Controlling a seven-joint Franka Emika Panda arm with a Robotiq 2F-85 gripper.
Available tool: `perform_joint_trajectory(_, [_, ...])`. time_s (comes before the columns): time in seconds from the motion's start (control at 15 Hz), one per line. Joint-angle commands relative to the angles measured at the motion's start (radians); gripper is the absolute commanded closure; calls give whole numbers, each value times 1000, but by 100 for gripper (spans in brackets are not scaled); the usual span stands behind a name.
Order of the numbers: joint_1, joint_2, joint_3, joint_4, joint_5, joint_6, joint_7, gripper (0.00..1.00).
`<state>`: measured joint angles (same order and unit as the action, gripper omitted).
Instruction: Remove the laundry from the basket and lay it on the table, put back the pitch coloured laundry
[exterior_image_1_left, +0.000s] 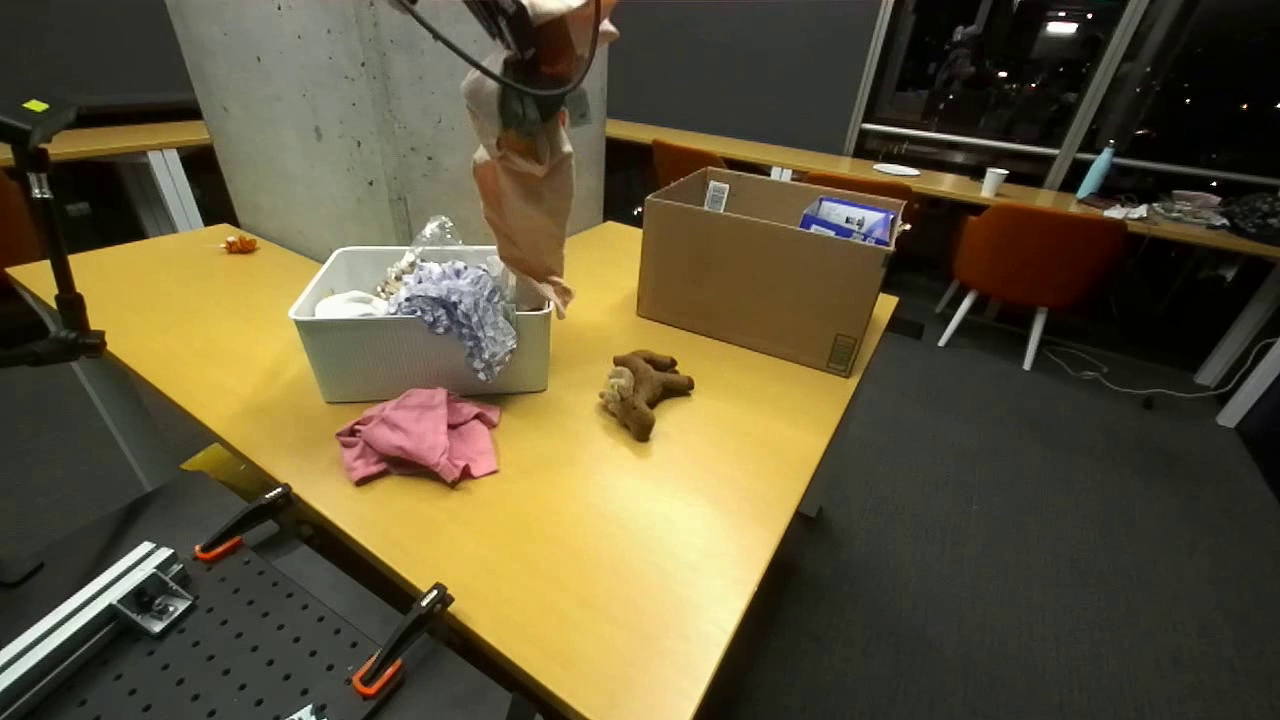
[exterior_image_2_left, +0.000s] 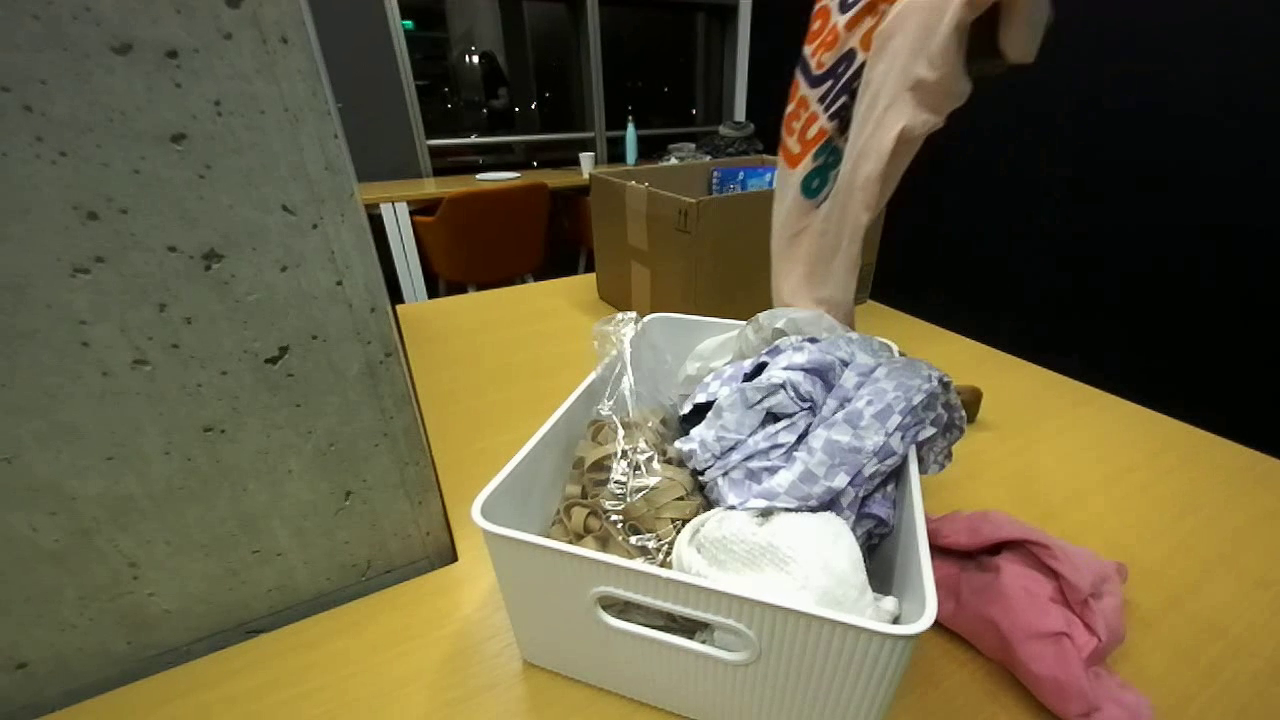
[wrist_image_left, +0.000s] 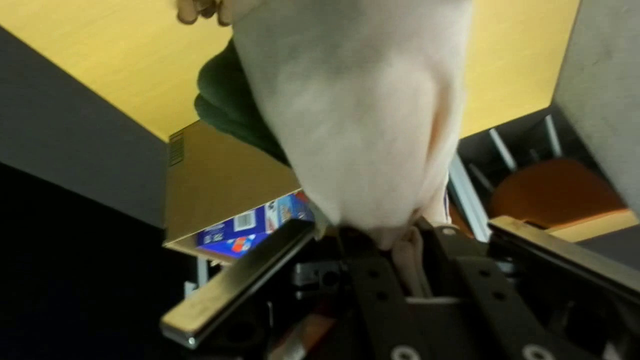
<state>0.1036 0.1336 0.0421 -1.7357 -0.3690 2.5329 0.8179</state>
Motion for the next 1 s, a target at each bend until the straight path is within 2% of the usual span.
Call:
perform_joint_trajectory(0.0, [26,142,47,101,147,35,-209,97])
perform_joint_trajectory(0.2, [21,214,101,113,338,29,-416,97])
perform_joint_trajectory(0.4, [21,247,115,119,451,-70,-527,97])
perform_joint_trajectory(0.53, [-9,279,129,126,540,-127,-619,97])
perform_joint_trajectory(0.93, [-43,394,91,192,594,-237,-684,97])
